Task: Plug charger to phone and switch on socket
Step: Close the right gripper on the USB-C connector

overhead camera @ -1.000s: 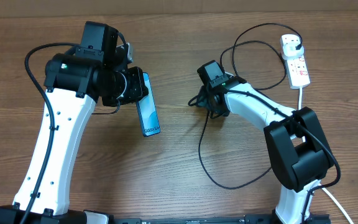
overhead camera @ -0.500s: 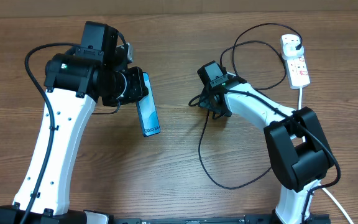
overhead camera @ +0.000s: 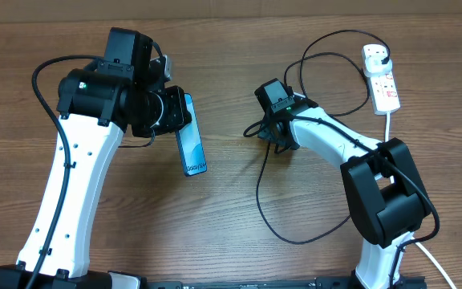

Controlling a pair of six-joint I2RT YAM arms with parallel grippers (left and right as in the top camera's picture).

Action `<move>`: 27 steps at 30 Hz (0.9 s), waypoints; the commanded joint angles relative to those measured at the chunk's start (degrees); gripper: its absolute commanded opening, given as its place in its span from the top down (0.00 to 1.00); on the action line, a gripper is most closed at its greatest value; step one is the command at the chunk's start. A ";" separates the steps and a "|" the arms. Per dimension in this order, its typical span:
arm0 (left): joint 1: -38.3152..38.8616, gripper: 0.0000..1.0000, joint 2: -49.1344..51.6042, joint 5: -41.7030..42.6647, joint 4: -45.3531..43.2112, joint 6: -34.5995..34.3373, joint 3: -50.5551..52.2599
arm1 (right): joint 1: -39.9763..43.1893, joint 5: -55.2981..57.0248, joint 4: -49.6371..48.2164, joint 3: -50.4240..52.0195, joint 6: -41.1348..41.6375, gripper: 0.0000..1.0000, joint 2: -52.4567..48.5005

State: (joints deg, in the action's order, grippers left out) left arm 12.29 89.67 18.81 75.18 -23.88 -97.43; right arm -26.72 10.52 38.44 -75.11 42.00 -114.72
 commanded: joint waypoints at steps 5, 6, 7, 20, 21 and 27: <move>0.11 0.96 -1.66 0.26 -1.53 -0.57 -0.22 | -0.90 0.37 -0.85 -1.14 -0.04 0.47 -0.35; 0.11 0.96 -1.66 0.26 -1.62 -0.57 -0.22 | -1.16 0.42 -0.83 -1.14 -0.04 0.48 -0.35; 0.11 0.96 -1.66 0.26 -1.66 -0.57 -0.22 | -1.53 0.48 -0.83 -1.11 -0.04 0.49 -0.35; 0.11 0.96 -1.66 0.33 -1.25 -0.61 -0.22 | -3.54 3.80 -1.92 -1.11 0.20 0.54 -1.05; 0.11 0.96 -1.66 0.35 -1.25 -0.61 -0.22 | -3.54 3.80 -1.95 -1.11 0.20 0.55 -1.16; 0.11 0.96 -1.66 0.74 -1.25 -0.83 -0.22 | -3.54 3.78 -1.92 -1.14 0.20 0.58 -3.08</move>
State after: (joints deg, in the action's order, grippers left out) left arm 12.29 89.67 18.85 74.08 -23.88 -97.43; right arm -30.15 13.63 36.80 -75.18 42.02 -116.01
